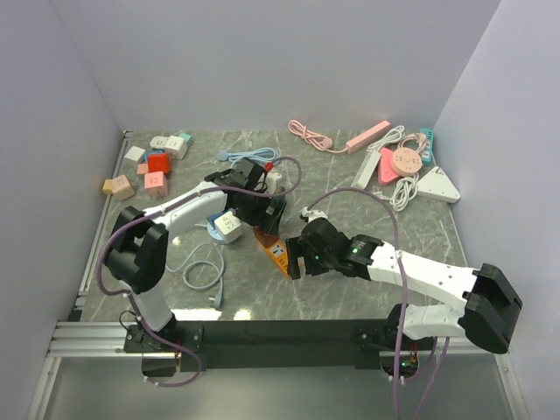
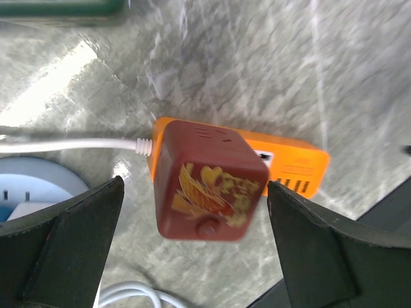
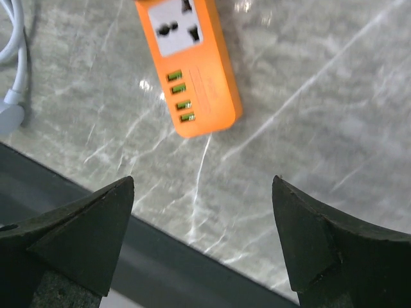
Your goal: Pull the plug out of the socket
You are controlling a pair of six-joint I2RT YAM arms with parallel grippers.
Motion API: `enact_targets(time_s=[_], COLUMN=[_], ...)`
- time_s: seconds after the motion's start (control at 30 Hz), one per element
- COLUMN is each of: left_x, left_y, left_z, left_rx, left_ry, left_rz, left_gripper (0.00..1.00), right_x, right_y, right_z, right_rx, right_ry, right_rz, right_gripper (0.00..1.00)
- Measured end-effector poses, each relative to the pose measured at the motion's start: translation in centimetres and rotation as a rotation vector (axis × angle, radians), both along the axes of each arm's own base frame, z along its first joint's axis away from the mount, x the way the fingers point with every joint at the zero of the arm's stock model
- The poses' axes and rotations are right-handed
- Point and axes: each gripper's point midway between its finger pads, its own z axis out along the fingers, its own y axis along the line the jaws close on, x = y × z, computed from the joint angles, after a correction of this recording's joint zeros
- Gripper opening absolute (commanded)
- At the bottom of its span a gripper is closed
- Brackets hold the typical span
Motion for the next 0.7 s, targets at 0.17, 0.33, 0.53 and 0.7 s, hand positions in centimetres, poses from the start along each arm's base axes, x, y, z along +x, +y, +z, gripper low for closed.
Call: enact_targets(time_s=[0.17, 0.33, 0.53, 0.7], left_x=[-0.5, -1.1, -0.7, -0.8], left_y=[0.0, -0.6, -1.0, -0.5], left_z=[-1.9, -2.4, -2.0, -1.4], left_rx=[0.03, 0.038, 0.038, 0.019], left_ry=[0.038, 0.048, 0.037, 0.024], left_rz=[-0.06, -0.102, -0.077, 0.056], left_gripper=[0.99, 0.36, 0.0, 0.0], right_x=[-0.9, -0.9, -0.3, 1.0], right_y=[-0.3, -0.2, -1.5, -4.8], right_z=[0.7, 1.5, 0.7, 0.4], right_rx=[0.047, 0.103, 0.139, 0.305], right_ry=[0.057, 0.084, 0.147, 0.219], right_rz=[-0.064, -0.143, -0.321, -0.573], right_gripper=[0.94, 0.92, 0.88, 0.88])
